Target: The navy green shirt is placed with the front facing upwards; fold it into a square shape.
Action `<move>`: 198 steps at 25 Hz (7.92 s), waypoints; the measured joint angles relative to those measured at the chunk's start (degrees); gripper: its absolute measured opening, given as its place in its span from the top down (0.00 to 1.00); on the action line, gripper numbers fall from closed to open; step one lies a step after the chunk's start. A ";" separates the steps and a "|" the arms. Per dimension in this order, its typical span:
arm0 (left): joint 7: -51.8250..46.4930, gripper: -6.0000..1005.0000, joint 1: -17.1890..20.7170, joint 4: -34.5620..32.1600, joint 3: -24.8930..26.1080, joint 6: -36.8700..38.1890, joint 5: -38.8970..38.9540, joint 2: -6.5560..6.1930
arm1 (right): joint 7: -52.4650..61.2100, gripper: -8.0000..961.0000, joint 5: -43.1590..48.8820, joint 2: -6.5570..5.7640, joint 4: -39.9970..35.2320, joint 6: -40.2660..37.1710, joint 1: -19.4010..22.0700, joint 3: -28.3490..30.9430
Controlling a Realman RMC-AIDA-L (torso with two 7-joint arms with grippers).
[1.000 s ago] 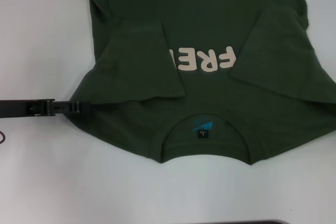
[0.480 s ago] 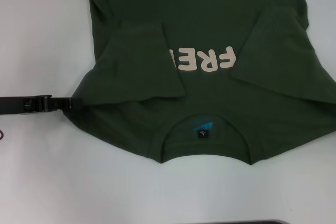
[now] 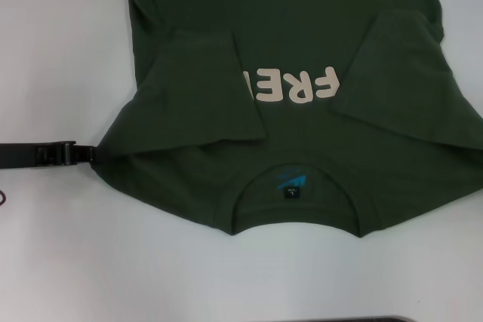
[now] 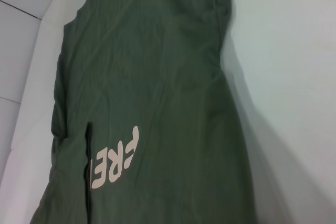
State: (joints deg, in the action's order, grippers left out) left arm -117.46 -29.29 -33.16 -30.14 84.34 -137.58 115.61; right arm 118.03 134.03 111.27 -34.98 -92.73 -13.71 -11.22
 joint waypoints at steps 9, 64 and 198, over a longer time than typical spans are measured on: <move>0.66 0.99 0.08 0.03 0.00 1.49 -0.14 0.09 | -0.99 0.95 0.01 0.31 0.01 -0.18 0.00 -0.03; 8.88 0.99 9.51 -0.71 3.84 19.32 -4.83 -1.83 | -18.15 0.95 1.29 2.57 0.27 -9.84 13.27 15.04; 14.10 0.99 -21.34 8.20 4.71 -30.59 24.22 6.84 | -5.42 0.95 -13.20 4.12 0.88 41.44 -25.29 -9.43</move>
State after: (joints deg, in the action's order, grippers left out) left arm -103.36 -50.63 -24.96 -25.43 53.75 -113.36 122.45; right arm 112.61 120.83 115.39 -34.10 -51.29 -38.99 -20.65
